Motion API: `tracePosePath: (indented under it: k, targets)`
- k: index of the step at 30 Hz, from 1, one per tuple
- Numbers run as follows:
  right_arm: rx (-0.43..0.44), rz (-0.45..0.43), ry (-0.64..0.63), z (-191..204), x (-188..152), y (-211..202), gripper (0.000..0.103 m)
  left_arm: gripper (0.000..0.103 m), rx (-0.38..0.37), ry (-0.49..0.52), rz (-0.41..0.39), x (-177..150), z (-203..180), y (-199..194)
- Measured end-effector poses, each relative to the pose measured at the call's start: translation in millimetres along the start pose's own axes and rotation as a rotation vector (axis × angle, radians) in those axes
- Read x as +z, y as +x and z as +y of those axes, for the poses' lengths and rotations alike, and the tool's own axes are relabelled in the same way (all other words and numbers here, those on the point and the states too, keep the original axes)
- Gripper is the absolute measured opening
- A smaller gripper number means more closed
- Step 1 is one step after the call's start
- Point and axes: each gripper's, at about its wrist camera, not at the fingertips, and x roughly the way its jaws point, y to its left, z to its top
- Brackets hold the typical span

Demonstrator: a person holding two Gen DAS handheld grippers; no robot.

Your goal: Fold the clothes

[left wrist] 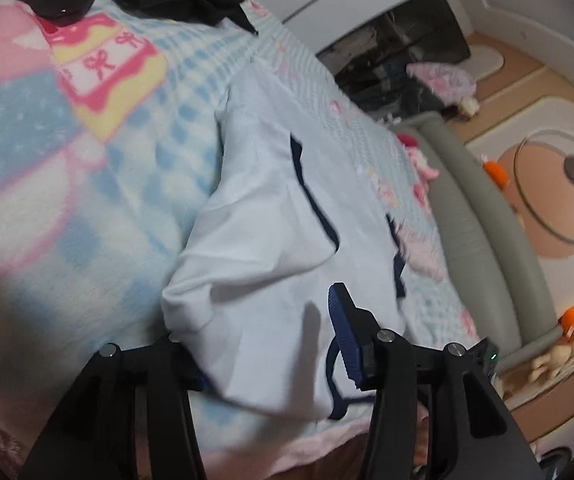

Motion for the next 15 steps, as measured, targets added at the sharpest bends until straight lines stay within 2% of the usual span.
tracePosePath:
  k: [4,8,11,13,14,15]
  targets:
    - [-0.001,-0.005,0.014,-3.2,10.2,13.2,0.038,0.049,0.006,-0.015,-0.047,0.6,2.1,1.9]
    - [-0.019,-0.01,-0.017,0.5,6.6,18.4,0.046,0.049,0.065,0.032,-0.051,-3.1,-6.3,8.0]
    - [0.003,-0.008,-0.071,6.9,0.2,19.9,0.069,0.048,0.126,0.101,-0.045,-4.8,-14.8,8.4]
    - [-0.004,0.004,-0.107,13.4,-0.3,23.2,0.075,0.034,0.175,0.181,-0.041,-5.1,-24.5,6.4]
    - [-0.012,0.012,-0.126,17.6,0.1,25.9,0.08,0.032,0.205,0.241,-0.036,-4.9,-33.0,5.8]
    - [-0.028,0.022,-0.155,22.9,0.5,28.6,0.081,0.024,0.215,0.286,-0.041,-4.4,-39.2,2.5]
